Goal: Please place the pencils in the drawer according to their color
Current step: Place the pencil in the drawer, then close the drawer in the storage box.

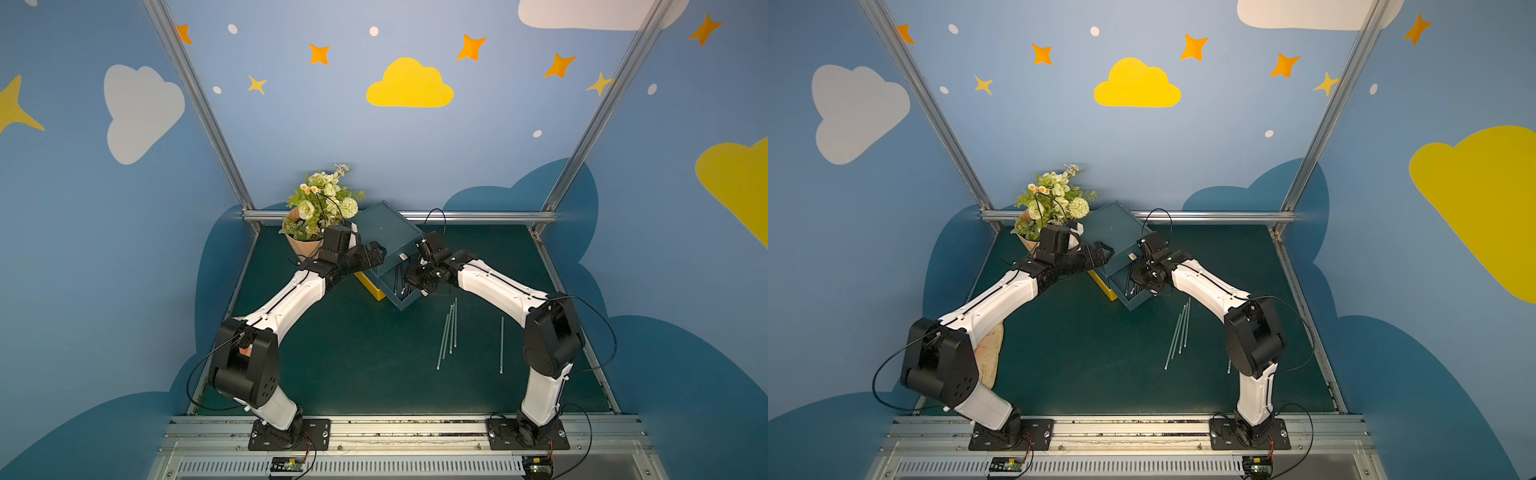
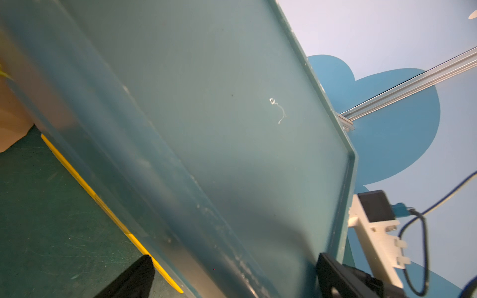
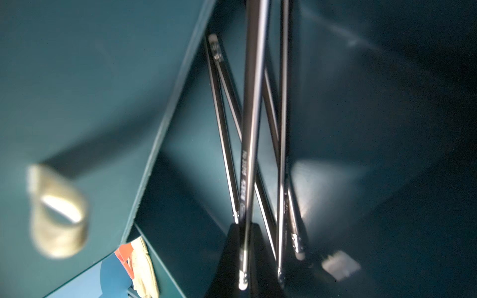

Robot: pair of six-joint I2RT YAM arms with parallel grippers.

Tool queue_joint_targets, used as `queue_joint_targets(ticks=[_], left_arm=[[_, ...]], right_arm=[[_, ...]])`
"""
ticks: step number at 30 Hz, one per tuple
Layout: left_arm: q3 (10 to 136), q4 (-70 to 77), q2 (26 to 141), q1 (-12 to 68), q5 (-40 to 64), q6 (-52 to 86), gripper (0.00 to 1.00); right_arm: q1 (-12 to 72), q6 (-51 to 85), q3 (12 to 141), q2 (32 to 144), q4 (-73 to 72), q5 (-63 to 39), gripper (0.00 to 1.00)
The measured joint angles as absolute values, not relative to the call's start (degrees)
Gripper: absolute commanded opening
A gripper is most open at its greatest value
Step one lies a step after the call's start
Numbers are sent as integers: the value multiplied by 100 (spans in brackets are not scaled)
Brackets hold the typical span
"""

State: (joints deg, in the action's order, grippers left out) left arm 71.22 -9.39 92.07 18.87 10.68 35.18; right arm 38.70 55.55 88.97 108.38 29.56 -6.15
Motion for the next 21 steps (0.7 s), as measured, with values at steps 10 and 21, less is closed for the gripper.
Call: queue_joint_targets(ticks=[10,21], left_arm=[[7122,-937,9207,1892,1061,3518,100],[7122,-939,9207,1903,1031,3516,100]], right_arm=[[3861,5371,8873,10427,2773,-913,44],[3199,5522,6648,8534,2215,-834,9]])
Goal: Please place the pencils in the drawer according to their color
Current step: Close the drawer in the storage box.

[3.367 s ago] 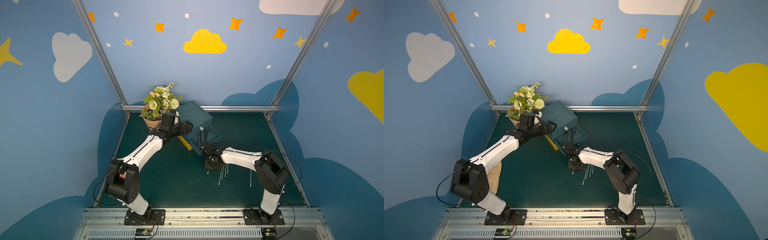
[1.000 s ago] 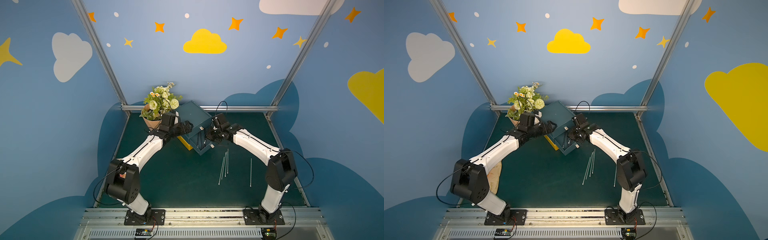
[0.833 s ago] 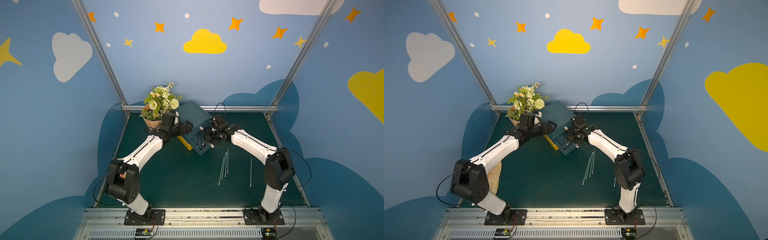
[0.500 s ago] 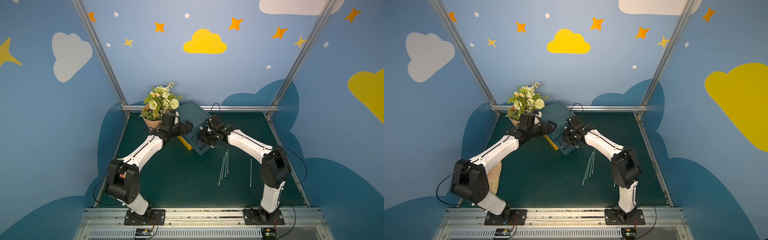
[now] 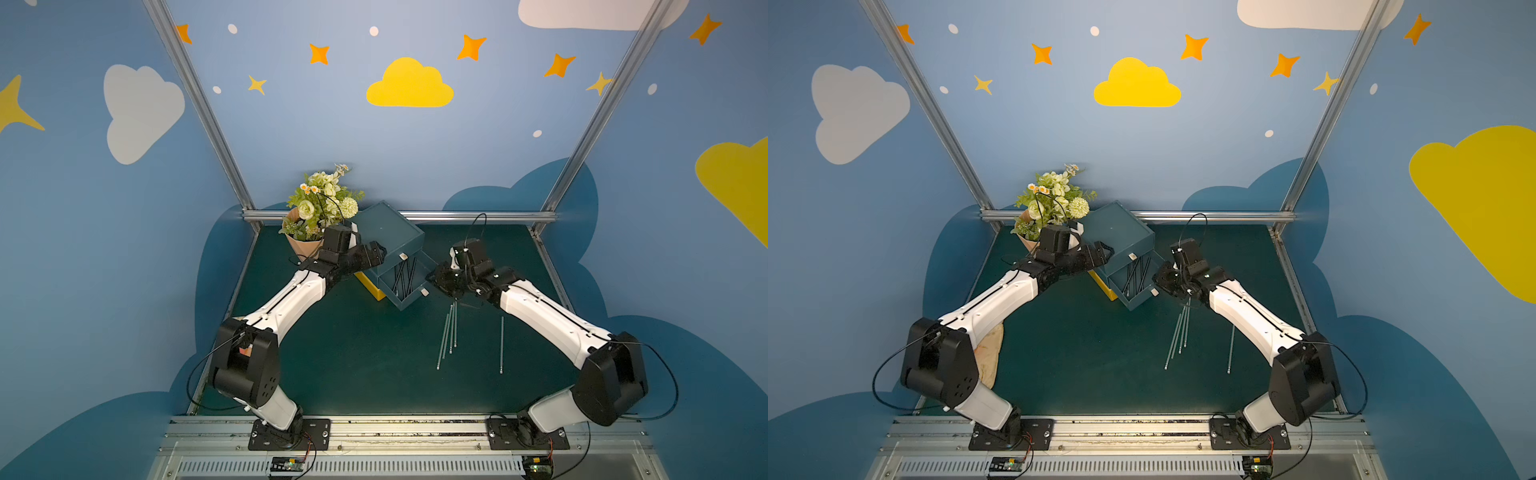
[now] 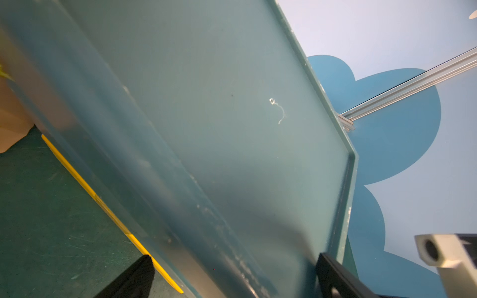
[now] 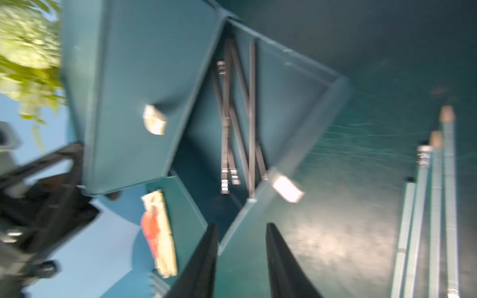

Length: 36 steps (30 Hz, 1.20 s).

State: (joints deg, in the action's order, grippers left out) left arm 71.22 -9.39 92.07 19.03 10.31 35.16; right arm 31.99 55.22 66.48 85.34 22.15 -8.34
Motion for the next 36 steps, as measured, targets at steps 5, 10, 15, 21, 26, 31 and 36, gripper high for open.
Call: queue_joint_targets(ticks=[5,10,15,21,26,31,36], left_arm=[[7122,-939,9207,1907,1004,3494,100],[7113,-917,9207,1918,978,3492,100],[7113,-915,9207,1918,974,3489,100],[7113,-915,9207,1918,976,3489,100],[7113,-915,9207,1918,976,3489,100],[7113,-915,9207,1918,976,3494,100],[7113,-915,9207,1918,976,3492,100]], right_arm=[[3035,5579,6178,8656,2097,-895,0],[3037,5601,6287,9139,1824,-1098,0],[3048,5704,6755,9876,1651,-1282,0],[3133,5961,7623,10704,1463,-1463,0],[3271,6114,8409,11288,1350,-1487,0],[3323,6307,8672,11629,1238,-1498,0],[3326,6455,8541,11664,996,-1540,0]])
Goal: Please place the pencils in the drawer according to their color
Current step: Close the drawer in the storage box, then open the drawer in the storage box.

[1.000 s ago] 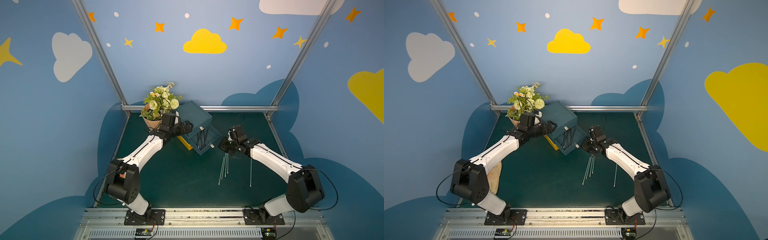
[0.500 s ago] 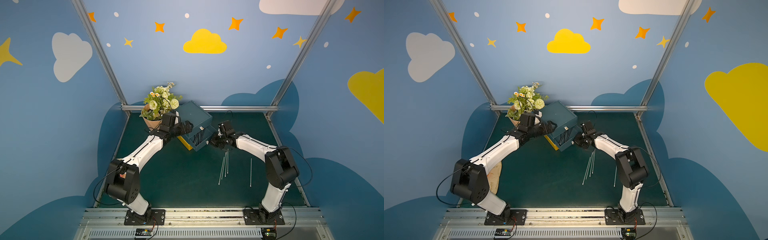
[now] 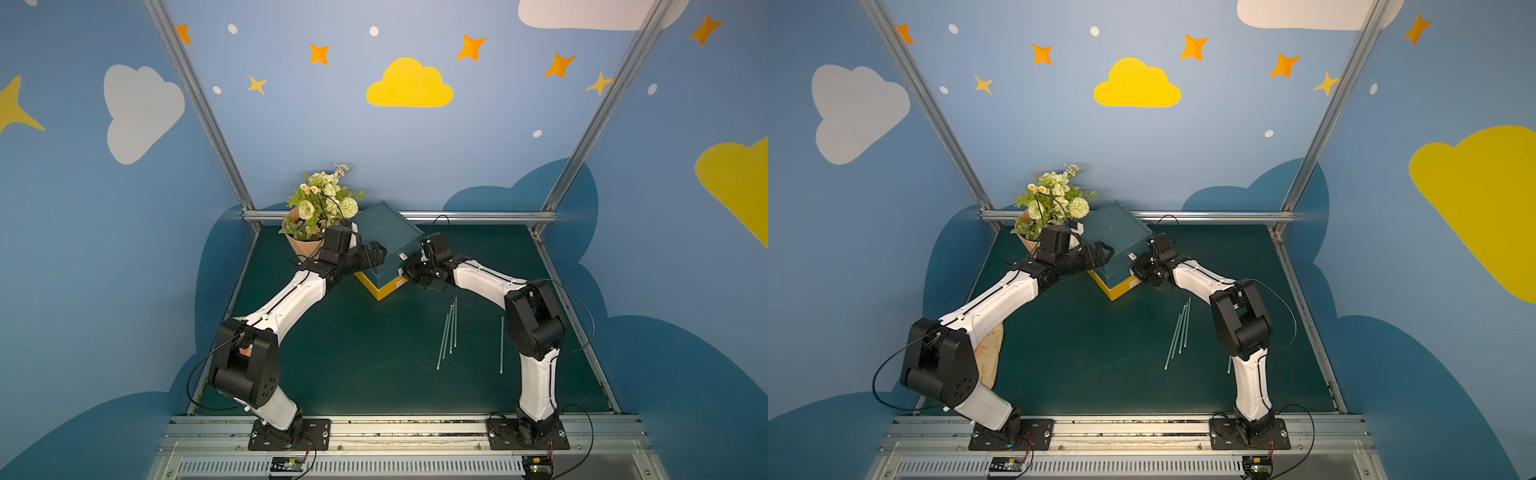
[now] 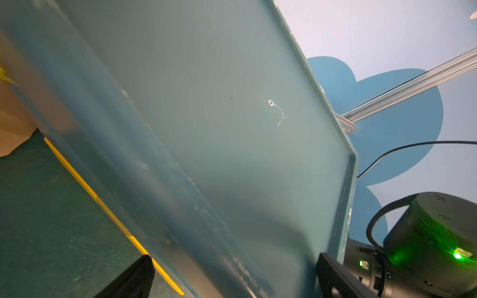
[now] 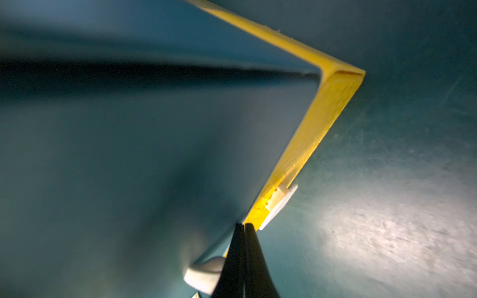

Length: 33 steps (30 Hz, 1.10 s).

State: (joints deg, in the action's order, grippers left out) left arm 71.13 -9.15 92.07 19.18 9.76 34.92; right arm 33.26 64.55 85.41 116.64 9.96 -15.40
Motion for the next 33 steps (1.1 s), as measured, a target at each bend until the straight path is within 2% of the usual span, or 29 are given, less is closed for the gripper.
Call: queue_joint_targets(ticks=[2,5,6,9,17,33], left_arm=[[7113,-915,9207,1920,974,3492,100],[7113,-915,9207,1920,976,3492,100],[7113,-915,9207,1920,976,3492,100],[7113,-913,9207,1920,976,3494,100],[7113,-913,9207,1920,976,3494,100],[7113,-915,9207,1920,974,3492,100]], right_arm=[[3323,6479,8291,11620,735,-1597,9],[3308,6523,7706,11410,523,-1640,31],[3297,6539,7485,11299,486,-1658,35],[3277,6560,7043,11032,408,-1667,40],[3267,6748,6805,10989,-30,-1649,44],[3273,6954,7496,11681,-193,-1570,41]])
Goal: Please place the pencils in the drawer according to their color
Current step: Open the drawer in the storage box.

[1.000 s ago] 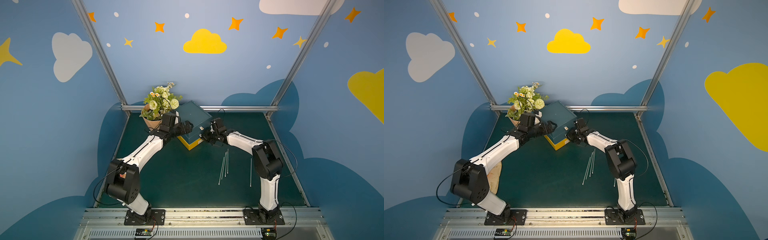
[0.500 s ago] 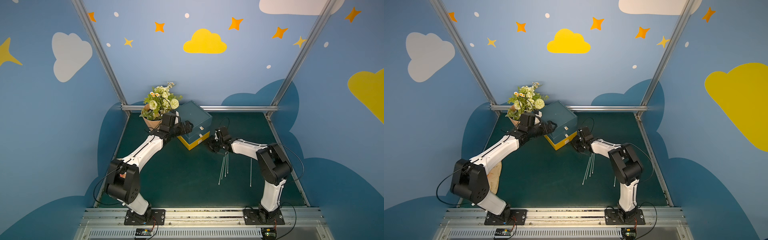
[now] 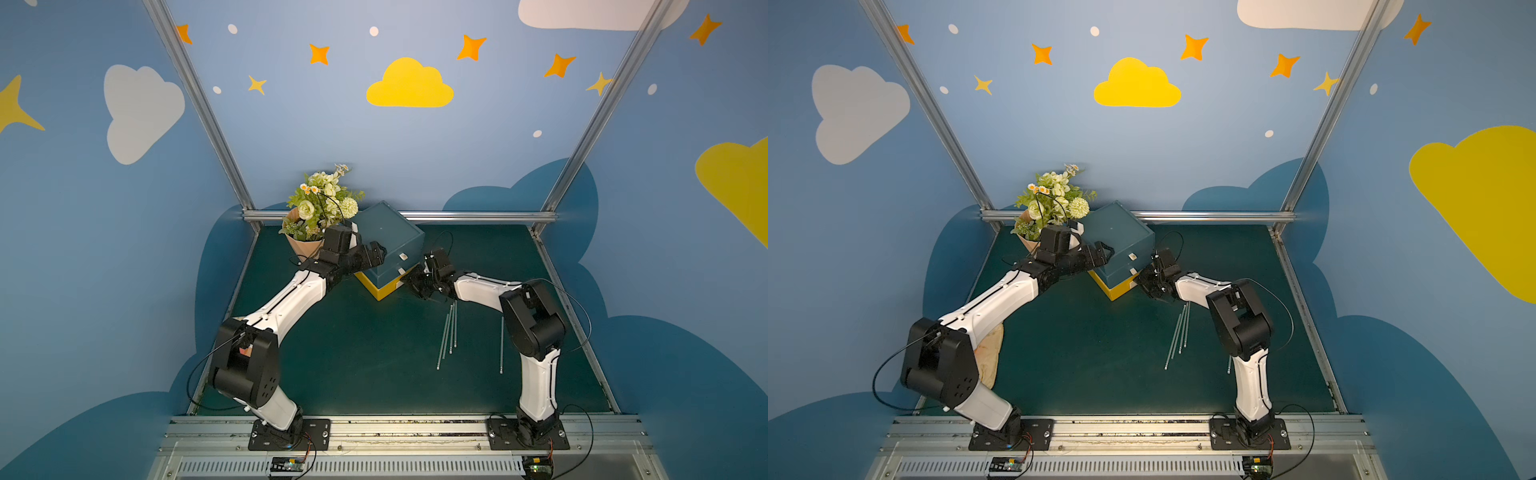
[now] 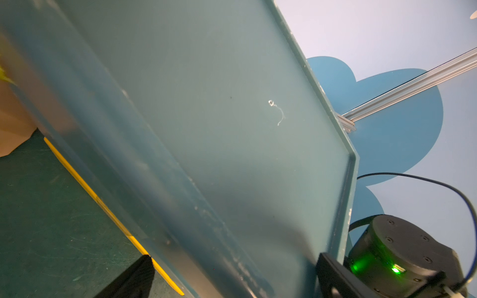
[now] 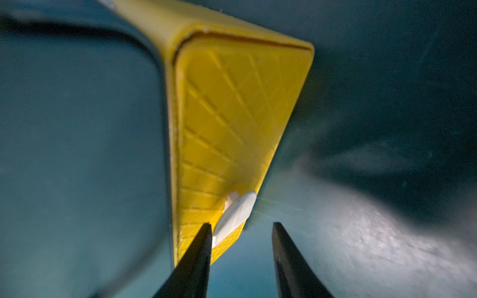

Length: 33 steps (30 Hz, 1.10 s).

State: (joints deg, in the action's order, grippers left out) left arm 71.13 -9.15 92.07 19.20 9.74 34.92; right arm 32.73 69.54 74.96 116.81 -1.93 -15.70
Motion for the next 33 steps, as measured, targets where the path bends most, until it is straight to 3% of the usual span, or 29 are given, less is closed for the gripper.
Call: queue_joint_targets(ticks=[12,25,33], left_arm=[[7113,-915,9207,1920,974,3492,100],[7113,-908,9207,1927,972,3496,100],[7111,-897,9209,1927,974,3503,100]], right_arm=[[3273,6982,7380,11638,-290,-1605,35],[3273,6720,6136,10597,191,-1629,32],[3275,6541,5590,9979,607,-1656,36]])
